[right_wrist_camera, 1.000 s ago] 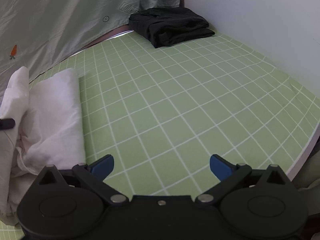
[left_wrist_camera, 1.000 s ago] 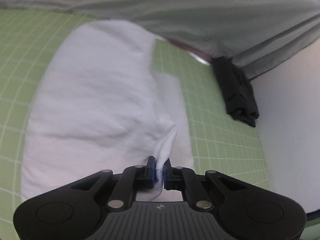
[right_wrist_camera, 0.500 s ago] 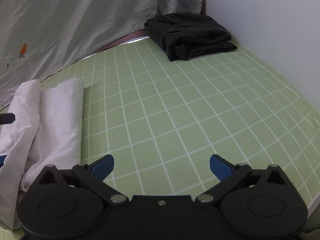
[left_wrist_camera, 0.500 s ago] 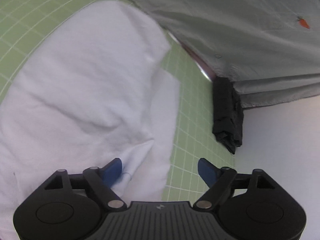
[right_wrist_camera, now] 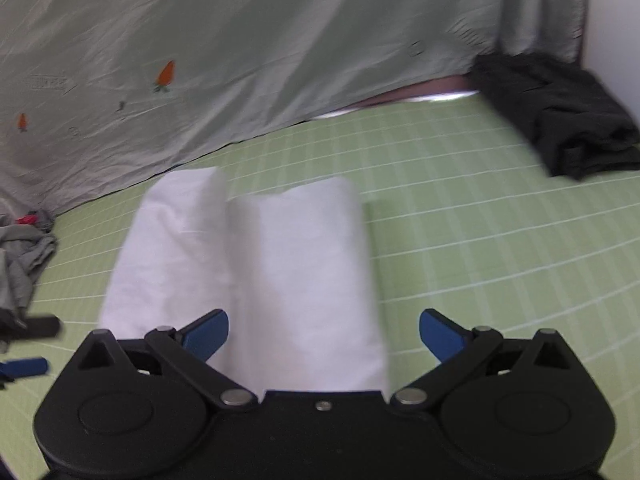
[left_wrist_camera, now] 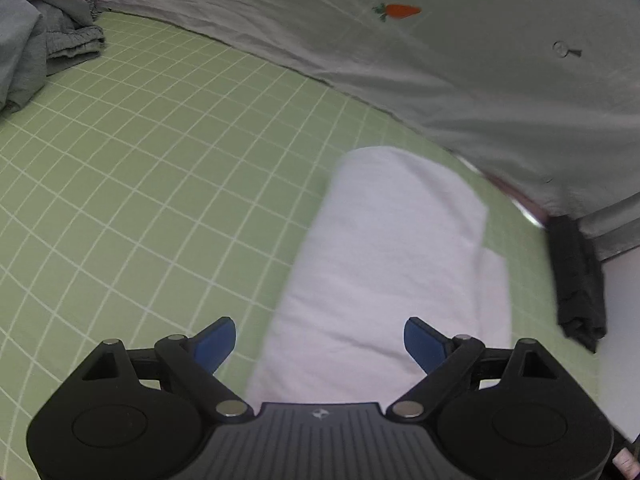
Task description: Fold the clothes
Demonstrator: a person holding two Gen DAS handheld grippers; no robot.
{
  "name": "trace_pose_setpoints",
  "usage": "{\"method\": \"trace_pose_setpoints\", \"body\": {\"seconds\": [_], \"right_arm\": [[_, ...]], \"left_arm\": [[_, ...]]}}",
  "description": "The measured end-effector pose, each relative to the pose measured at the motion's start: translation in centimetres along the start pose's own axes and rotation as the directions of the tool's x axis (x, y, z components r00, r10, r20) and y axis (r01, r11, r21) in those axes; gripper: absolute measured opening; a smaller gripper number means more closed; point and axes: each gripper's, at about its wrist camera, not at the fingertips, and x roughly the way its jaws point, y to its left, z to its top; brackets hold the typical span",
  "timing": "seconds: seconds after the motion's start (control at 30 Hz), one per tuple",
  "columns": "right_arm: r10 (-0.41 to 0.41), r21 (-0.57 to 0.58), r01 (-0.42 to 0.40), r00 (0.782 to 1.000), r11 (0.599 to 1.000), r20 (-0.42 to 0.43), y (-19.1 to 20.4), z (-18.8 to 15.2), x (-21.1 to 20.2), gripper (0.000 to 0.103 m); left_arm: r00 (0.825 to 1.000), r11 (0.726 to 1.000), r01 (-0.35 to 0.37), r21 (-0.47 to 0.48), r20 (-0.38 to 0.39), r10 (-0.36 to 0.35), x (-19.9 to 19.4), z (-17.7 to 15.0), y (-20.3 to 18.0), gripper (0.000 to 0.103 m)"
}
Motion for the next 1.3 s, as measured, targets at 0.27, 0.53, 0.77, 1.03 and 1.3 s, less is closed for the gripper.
{"method": "trace_pose_setpoints", "body": {"seconds": [0.27,0.53,0.77,1.03,1.3], "right_arm": [[0.178,0.025,-0.177,0.980,0.984,-0.086,3.8,0.9,4.7,0.084],[0.263,0.038,-0.260,0.953,0.965,-0.151,5.6,0.4,7.2,0.047],[0.357,0.005,-0.358,0.930,0.934,-0.088,6.0,0.5,4.9,0.015],[0.333,-0.052,-0.330,0.940,0.942,0.067,4.1,2.5,-2.0,0.013],[-0.028,0.117,0.030,0.999,0.993,-0.017,-4.7,1.1,1.9,0.054]], "left_arm": [[0.994,1.000,-0.005,0.024,-0.108,0.008,4.4,-0.2,1.3,0.092],[0.992,1.000,0.000,0.011,-0.127,0.002,5.6,-0.6,2.2,0.099],[0.999,0.997,-0.016,0.070,-0.049,0.020,4.3,-0.9,0.8,0.098],[0.992,0.983,0.118,0.140,0.015,-0.121,2.4,-1.4,-2.1,0.098],[0.986,0.979,0.158,0.127,-0.081,-0.148,5.5,-2.7,-3.0,0.098]]}}
